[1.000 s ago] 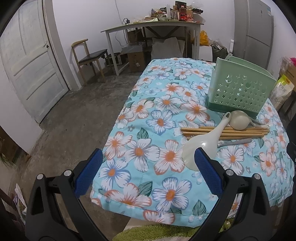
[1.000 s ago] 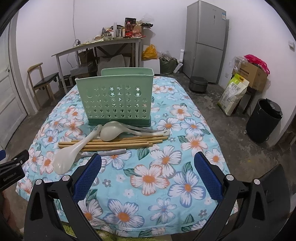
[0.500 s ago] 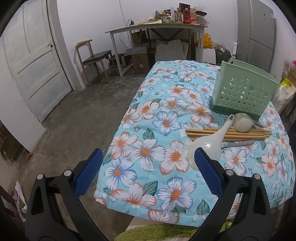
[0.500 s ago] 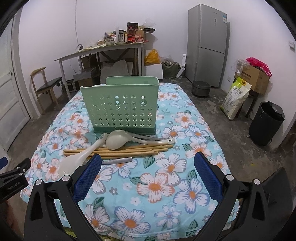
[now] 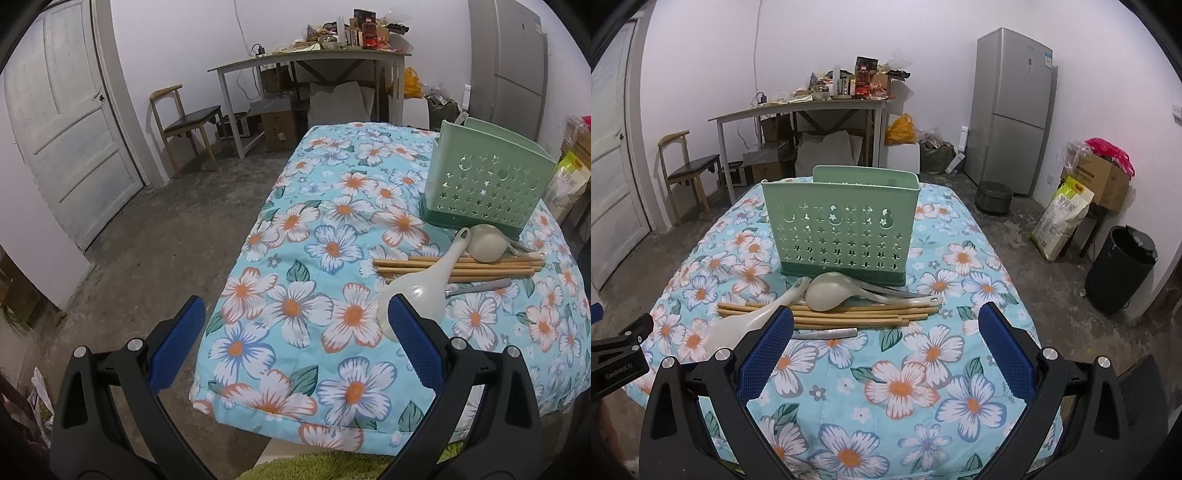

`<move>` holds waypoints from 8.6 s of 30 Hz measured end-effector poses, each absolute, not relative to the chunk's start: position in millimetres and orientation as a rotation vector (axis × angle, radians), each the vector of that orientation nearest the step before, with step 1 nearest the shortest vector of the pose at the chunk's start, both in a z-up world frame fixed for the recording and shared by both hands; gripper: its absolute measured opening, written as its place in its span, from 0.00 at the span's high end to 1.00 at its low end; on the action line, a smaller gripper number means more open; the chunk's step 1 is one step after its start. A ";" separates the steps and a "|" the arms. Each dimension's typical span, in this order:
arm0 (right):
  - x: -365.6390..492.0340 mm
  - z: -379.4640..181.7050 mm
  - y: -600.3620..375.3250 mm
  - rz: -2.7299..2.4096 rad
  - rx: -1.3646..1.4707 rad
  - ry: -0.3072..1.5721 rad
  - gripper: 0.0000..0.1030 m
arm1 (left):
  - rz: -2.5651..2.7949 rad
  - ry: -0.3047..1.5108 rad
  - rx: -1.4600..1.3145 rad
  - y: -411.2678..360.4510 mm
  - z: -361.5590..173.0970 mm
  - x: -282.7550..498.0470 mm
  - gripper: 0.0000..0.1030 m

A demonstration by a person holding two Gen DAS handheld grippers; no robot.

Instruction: Organize utensils

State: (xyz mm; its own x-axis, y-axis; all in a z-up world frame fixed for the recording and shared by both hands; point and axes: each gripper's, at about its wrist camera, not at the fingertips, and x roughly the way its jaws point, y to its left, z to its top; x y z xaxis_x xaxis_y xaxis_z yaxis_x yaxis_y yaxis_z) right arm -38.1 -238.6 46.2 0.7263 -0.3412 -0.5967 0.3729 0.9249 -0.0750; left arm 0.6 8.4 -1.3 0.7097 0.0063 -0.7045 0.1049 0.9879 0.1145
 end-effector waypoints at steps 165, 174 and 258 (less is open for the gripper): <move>6.0 78.1 -235.9 0.022 0.006 0.542 0.98 | -0.651 0.427 -0.066 -4.6 124.9 101.0 0.99; -1.5 92.8 -285.7 0.008 0.149 0.467 0.98 | -0.572 0.532 0.157 -76.2 102.8 133.3 0.99; 31.0 -16.8 -303.5 -0.367 0.008 0.771 0.06 | -0.653 0.820 0.037 -71.4 -22.5 99.1 0.08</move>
State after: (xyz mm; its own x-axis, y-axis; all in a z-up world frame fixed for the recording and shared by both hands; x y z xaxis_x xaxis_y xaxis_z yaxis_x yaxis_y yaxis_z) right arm 31.0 -303.5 -16.8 0.6570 -0.3215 -0.6819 0.3272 0.9365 -0.1262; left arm 99.1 -71.4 -22.5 0.4992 -0.5259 -0.6887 0.5533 0.8051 -0.2138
